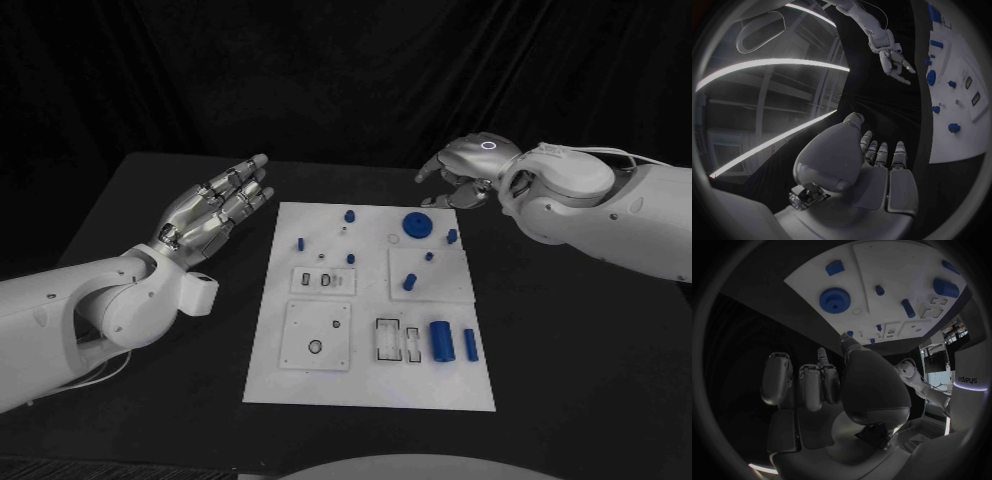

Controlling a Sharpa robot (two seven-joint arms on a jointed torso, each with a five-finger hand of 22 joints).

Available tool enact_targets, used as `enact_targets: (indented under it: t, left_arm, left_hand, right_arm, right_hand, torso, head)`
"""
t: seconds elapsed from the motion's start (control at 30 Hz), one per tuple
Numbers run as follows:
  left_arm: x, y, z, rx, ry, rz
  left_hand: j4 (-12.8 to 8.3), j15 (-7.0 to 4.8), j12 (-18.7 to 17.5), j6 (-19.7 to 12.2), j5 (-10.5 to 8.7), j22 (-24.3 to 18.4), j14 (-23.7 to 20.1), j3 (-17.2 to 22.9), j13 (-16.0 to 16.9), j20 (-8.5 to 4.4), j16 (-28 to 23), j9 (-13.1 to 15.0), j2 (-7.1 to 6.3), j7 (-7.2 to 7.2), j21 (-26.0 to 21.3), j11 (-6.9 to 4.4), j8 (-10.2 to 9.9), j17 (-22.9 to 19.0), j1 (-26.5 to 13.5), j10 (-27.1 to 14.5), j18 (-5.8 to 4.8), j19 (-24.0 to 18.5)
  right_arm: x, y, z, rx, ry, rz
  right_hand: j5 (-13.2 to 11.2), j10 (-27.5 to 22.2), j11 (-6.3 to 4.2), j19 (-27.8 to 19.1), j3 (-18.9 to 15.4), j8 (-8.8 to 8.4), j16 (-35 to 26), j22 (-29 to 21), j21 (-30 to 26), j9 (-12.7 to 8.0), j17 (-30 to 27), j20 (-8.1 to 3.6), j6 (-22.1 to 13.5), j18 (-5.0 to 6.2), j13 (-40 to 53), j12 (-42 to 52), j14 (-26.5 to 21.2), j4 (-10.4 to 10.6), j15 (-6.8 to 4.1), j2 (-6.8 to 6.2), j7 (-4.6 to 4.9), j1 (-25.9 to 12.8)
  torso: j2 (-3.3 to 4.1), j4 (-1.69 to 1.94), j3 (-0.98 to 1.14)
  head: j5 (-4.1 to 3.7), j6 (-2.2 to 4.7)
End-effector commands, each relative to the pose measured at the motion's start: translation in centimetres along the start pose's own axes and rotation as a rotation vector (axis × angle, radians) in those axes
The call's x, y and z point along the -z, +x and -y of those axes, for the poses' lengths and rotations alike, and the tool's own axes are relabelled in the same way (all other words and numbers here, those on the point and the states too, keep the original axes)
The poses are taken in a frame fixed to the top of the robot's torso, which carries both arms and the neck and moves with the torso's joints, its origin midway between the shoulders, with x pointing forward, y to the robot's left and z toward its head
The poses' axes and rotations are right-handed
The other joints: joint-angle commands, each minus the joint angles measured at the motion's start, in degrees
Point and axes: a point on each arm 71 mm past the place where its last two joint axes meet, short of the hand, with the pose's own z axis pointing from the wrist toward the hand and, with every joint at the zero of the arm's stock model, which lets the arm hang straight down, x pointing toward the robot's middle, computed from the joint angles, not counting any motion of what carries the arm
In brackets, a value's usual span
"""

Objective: Assemble the parts on the task board

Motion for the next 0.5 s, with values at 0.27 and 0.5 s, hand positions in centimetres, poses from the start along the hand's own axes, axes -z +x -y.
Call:
enact_targets:
  t: [0.27, 0.5]
  left_arm:
    - [-0.3, 0.3, 0.1, 0.012, 0.015, -0.024]
    - [-0.3, 0.3, 0.1, 0.013, 0.015, -0.024]
  left_hand:
    - [0.03, 0.61, 0.27, -0.17, 0.27, 0.06, 0.17, 0.54, 0.08, 0.35, -0.21, 0.06, -0.07, 0.2, -0.16, 0.21, 0.26, -0.08, 0.71, -0.08, 1.04, -0.04]
    - [0.03, 0.61, 0.27, -0.17, 0.27, 0.06, 0.17, 0.54, 0.08, 0.35, -0.21, 0.06, -0.07, 0.2, -0.16, 0.21, 0.26, -0.08, 0.71, -0.08, 1.04, -0.04]
  right_arm:
    - [0.3, 2.4, 0.7, -0.027, 0.065, -0.101]
    - [0.1, 3.5, 0.4, -0.034, 0.055, -0.116]
  right_hand:
    - [0.93, 6.26, -0.24, 3.9, -1.05, 0.39, 3.08, 9.16, 6.08, 0.67, 15.05, -0.43, 0.67, -1.6, 15.03, 4.76, 6.23, 3.67, -0.81, -1.38, -0.05, -2.19]
    - [1.16, 6.26, -0.39, 3.81, -1.12, 1.09, 3.08, 9.21, 5.97, 1.21, 15.05, -0.41, 1.9, -1.58, 15.03, 4.76, 6.23, 3.74, -0.77, -1.9, -0.39, -2.41]
  torso:
    - [0.12, 0.13, 0.2]
    - [-0.08, 0.2, 0.0]
  head:
    - [-0.27, -0.06]
    - [-0.38, -0.08]
